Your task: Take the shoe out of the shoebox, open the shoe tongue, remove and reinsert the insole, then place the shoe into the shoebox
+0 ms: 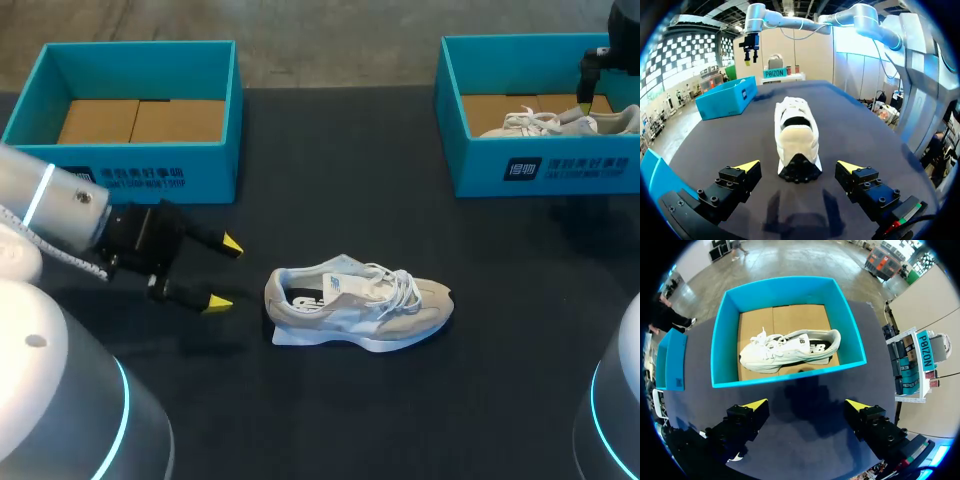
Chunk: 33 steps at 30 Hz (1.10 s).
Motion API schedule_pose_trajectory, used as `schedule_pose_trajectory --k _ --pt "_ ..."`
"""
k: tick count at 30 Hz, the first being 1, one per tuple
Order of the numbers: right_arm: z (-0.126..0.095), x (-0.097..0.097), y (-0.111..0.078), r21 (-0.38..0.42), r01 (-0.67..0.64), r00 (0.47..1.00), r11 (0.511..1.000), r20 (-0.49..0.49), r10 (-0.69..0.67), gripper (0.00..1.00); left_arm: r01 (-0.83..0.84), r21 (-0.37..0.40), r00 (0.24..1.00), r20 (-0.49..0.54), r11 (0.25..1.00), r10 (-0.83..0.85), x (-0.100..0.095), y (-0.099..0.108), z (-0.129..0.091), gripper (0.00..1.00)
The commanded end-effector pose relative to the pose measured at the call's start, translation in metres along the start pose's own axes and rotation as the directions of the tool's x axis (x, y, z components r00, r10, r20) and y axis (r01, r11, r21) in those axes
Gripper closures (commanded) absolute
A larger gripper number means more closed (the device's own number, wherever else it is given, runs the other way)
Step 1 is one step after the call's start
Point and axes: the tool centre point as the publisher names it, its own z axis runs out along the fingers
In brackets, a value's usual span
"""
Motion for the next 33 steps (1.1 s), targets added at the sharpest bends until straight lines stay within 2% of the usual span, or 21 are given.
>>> schedule_pose_trajectory --k 1,16,24,33 --pt "0.0 0.0 0.0 -0.001 -0.002 1.0 1.0 0.0 0.002 0.0 -0.017 0.081 1.0 0.011 0.997 0.017 -0.002 0.013 0.004 0.0" --pt "0.0 0.0 0.0 -0.001 -0.002 1.0 1.0 0.0 0.002 0.0 0.03 0.1 0.999 0.015 0.994 -0.032 -0.005 0.05 0.008 0.0" --pt "0.0 0.0 0.0 -0.001 -0.002 1.0 1.0 0.0 0.002 0.0 0.049 0.104 0.998 0.032 0.993 -0.053 -0.006 0.059 0.01 0.0" --pt "0.0 0.0 0.0 -0.001 -0.002 1.0 1.0 0.0 0.002 0.0 0.049 0.104 0.998 0.032 0.993 -0.053 -0.006 0.059 0.01 0.0"
